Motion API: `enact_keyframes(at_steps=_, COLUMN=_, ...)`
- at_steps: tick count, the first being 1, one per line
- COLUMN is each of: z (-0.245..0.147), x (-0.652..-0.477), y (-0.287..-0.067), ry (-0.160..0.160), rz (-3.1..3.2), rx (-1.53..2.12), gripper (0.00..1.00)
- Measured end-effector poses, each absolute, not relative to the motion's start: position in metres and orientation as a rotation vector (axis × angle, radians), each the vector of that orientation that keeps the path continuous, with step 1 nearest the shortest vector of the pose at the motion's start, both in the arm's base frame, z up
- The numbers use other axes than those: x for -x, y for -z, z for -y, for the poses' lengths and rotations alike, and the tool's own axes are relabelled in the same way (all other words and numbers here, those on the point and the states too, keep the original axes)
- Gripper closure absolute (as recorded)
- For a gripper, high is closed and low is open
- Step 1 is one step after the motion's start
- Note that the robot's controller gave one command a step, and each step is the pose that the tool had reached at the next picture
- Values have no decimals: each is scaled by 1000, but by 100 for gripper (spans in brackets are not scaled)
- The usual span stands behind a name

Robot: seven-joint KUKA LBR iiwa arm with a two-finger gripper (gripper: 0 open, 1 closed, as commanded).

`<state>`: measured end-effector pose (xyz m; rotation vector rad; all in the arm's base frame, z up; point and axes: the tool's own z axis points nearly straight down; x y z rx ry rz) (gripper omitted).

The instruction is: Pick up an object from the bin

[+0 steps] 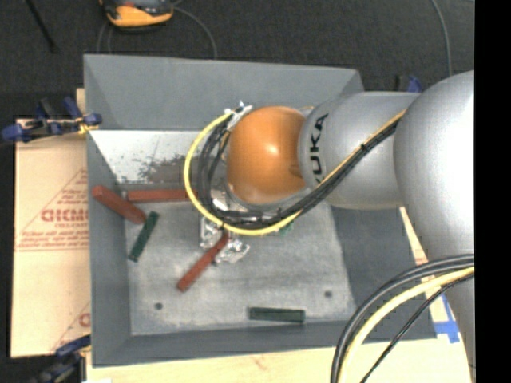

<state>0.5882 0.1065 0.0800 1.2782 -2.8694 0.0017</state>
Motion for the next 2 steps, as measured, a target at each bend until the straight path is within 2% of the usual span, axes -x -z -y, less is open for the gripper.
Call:
enact_keyframes(at_steps=1, z=-107, x=-588, y=-80, ry=-1, rz=2870, rx=-1277, gripper=100)
enact_keyframes(at_steps=2, z=-124, x=-585, y=-249, ry=-3, rz=2899, rx=-1241, gripper=100)
